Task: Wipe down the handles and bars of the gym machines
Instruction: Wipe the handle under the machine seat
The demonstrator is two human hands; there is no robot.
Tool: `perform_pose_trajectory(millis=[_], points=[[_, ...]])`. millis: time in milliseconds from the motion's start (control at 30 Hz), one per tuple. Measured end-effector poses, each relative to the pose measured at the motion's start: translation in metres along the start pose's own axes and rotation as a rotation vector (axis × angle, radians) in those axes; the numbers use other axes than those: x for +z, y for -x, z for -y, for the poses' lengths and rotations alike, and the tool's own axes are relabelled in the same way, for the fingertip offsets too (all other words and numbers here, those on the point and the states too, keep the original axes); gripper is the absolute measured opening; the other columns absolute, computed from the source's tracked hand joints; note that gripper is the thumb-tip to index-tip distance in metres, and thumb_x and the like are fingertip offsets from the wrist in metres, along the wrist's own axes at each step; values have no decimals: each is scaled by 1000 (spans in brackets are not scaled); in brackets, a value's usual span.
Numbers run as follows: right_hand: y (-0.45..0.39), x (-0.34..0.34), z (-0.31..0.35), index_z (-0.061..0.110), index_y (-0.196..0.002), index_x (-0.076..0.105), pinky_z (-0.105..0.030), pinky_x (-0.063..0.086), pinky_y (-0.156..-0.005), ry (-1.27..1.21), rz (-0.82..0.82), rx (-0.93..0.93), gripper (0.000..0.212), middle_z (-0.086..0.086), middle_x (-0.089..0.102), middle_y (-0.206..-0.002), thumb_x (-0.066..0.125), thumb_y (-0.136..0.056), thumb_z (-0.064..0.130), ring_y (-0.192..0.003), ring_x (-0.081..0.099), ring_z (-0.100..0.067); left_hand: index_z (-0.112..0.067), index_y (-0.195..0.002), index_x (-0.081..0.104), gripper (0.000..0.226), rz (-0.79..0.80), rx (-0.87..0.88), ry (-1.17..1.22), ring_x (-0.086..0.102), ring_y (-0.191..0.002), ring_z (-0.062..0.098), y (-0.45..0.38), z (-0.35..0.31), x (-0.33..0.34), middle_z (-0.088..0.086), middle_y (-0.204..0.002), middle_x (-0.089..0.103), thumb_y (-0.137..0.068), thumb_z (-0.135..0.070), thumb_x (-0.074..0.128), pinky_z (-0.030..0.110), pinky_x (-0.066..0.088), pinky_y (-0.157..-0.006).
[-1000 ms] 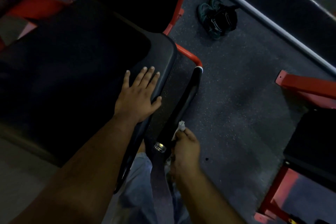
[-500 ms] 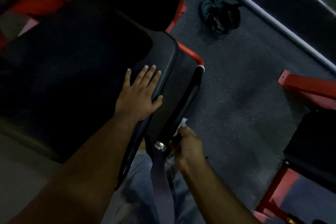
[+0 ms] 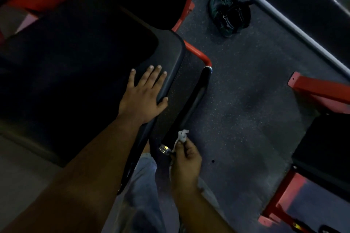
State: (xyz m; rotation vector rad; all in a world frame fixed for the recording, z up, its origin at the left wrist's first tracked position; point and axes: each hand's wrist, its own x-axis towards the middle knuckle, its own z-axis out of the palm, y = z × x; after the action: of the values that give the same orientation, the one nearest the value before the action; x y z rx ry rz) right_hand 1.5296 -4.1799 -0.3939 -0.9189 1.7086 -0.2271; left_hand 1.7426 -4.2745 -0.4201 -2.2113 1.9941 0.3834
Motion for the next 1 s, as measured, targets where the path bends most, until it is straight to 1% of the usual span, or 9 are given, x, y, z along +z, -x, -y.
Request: perform_pose_trajectory(millis=[67, 167, 333, 467, 533, 667, 733, 867, 1000], points=[[-5, -1, 27, 24, -118, 71, -57, 50, -102, -210, -54, -1, 29, -10, 72, -117, 56, -100, 42, -112, 66, -33, -21, -166, 8, 82, -7, -1, 1, 4, -159, 20, 0, -1, 0, 3, -173, 3, -99, -62, 32, 63, 7, -124], [-45, -3, 80, 25, -128, 70, -44, 46, -108, -434, -160, -134, 28, -1, 72, -124, 60, -103, 26, -119, 65, -21, -21, -166, 6, 82, -1, -1, 6, 3, -159, 20, -1, 0, 1, 3, -173, 1, -99, -62, 31, 62, 6, -124], [-98, -27, 99, 9, -123, 71, -23, 22, -124, 358, -69, -706, 39, -7, 62, -140, 51, -95, -9, -147, 39, -25, -22, -165, 2, 81, 21, -2, -2, -1, -159, 20, 0, 0, 1, 2, -173, -4, -100, -63, 26, 62, 6, -124], [-80, -48, 65, 14, -123, 67, -46, 14, -125, 790, 188, -1173, 50, -8, 66, -133, 65, -81, -12, -143, 40, -26, -22, -165, 0, 81, 30, -3, 0, -3, -159, 19, -1, 1, 1, 2, -173, -6, -100, -64, 23, 62, 5, -124], [-65, -55, 45, 20, -131, 62, -45, 1, -127, 953, 354, -1361, 53, -2, 63, -137, 71, -83, -2, -144, 38, -20, -21, -165, -1, 81, 31, -1, -6, -4, -159, 19, -1, 0, 0, 2, -173, -7, -100, -64, 23, 62, 5, -124], [-84, -73, 66, 24, -139, 60, -61, 15, -122, 1083, 446, -1580, 43, 3, 61, -142, 55, -97, 15, -144, 42, -19, -21, -165, -1, 81, 29, 3, 6, -5, -159, 19, 0, 1, 0, 2, -173, -8, -101, -64, 24, 62, 5, -124], [-119, -80, 90, 24, -136, 63, -65, 20, -119, 1157, 335, -1597, 43, 1, 64, -138, 56, -95, 13, -143, 45, -23, -22, -165, 0, 82, 25, 2, 16, -4, -159, 19, 0, 1, 0, 2, -173, -7, -100, -64, 25, 62, 5, -124], [-156, -90, 120, 26, -131, 64, -68, 20, -118, 1189, 146, -1329, 43, 0, 65, -137, 60, -93, 8, -147, 39, -26, -21, -165, 2, 82, 23, 0, 12, -2, -159, 19, 0, 2, 3, 2, -173, -4, -100, -63, 26, 62, 6, -124], [-117, -74, 98, 22, -126, 69, -64, 24, -119, 1093, 326, -1389, 45, -2, 67, -133, 48, -90, 5, -143, 43, -25, -21, -165, -1, 82, 22, 2, 10, -3, -159, 20, 0, 1, 3, 2, -173, -7, -100, -63, 25, 62, 5, -124]])
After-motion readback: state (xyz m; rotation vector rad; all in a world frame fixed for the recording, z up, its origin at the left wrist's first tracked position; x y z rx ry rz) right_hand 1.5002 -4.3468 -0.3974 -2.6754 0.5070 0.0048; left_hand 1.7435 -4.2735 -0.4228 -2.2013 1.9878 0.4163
